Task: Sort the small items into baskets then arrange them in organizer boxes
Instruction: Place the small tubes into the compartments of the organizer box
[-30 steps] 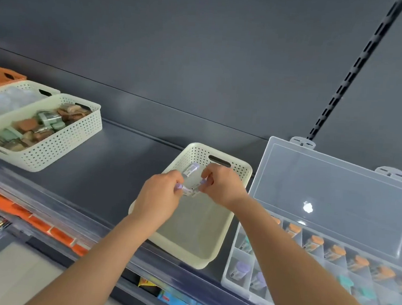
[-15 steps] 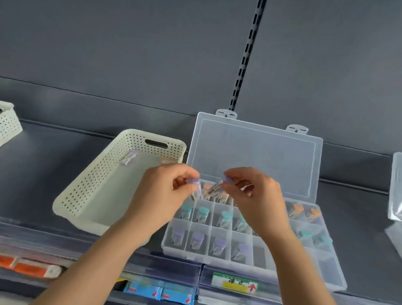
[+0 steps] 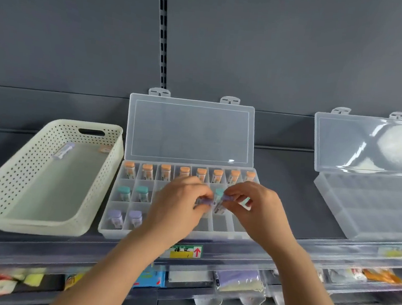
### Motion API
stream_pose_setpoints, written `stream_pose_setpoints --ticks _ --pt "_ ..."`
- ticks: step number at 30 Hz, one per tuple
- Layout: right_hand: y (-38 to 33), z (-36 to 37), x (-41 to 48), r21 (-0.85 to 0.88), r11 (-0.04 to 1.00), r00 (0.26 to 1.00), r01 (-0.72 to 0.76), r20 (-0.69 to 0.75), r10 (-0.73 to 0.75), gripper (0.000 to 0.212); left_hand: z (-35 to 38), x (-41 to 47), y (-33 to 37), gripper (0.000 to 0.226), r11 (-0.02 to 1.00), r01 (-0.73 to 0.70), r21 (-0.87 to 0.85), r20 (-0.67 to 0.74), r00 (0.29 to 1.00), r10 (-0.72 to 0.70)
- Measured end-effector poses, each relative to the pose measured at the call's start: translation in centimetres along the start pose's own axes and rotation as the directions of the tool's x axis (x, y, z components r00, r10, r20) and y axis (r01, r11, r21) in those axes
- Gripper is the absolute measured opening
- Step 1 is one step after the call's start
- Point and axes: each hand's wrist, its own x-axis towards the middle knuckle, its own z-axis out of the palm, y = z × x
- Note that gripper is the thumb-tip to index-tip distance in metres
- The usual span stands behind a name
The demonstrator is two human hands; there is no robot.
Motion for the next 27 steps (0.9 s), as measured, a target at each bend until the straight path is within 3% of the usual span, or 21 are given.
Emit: stream_pose_setpoints --ticks 10,21,27 --pt "1.8 1.1 -1.1 -0.169 0.984 0.994 0.060 0.105 -0.042 0.010 2.8 -0.3 -0.5 0.017 0.950 -0.049 0.307 0.119 0.993 0.013" --pt "2.4 1.9 -0.9 -0.207 0.973 0.980 0.104 0.191 -0.064 0.011 3.1 -0.7 -1.2 0.014 0.946 -0.022 0.323 0.139 0.990 -0.024" --pt "1.7 1.6 0.0 -0.183 0.978 0.976 0.097 0.210 -0.057 0.026 1.9 -0.2 -1.6 0.023 0.972 -0.003 0.234 0.133 0.991 -0.029"
